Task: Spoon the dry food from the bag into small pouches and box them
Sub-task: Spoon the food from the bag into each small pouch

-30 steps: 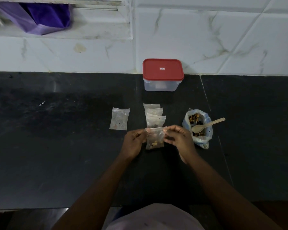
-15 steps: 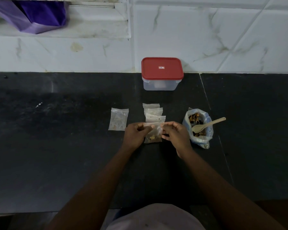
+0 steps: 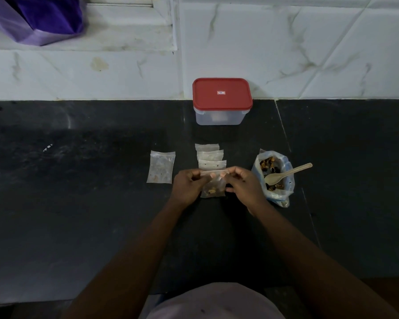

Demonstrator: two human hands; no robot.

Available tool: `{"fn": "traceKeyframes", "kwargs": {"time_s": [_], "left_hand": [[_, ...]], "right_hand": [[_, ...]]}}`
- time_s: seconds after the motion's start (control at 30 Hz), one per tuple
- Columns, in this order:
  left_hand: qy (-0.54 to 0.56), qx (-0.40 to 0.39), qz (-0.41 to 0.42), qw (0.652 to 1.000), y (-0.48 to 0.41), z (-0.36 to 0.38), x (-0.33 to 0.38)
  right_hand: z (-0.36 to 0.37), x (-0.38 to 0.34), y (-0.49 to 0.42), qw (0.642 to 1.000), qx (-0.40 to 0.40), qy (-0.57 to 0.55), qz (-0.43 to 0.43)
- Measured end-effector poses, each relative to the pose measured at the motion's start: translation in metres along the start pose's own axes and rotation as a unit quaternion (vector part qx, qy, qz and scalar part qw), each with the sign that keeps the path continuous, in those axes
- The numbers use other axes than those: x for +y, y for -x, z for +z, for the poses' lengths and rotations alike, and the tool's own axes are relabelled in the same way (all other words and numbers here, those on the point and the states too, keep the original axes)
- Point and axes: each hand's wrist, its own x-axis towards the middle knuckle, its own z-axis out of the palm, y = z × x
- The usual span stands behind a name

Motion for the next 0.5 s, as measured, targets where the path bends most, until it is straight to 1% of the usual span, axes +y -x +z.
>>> {"fn": "traceKeyframes", "kwargs": {"time_s": [0.1, 0.2, 0.37, 0.5], "left_hand": [[0.024, 0.026, -0.001, 0.999, 0.0012, 0.0021, 0.0014], [0.053, 0.049, -0.007, 0.997, -0.0003, -0.0004, -0.0006], [0.011, 0.043, 0.001, 0.999, -0.0035, -0.0062, -0.005], [0.002, 0.042, 0.013, 0.999, -0.0037, -0.006, -0.0016]], "right_hand": [[0.0018, -0.0011, -0.0037, 0.999, 0.022, 0.033, -0.001], [0.0013, -0.0038, -0.0035, 0.998, 0.05, 0.026, -0.002], [-0.0031, -0.0045, -0.0042, 0.997, 0.056, 0.055, -0.025], [-0.0029, -0.0015, -0.0097, 0.993, 0.064, 0.087, -0.036]]}}
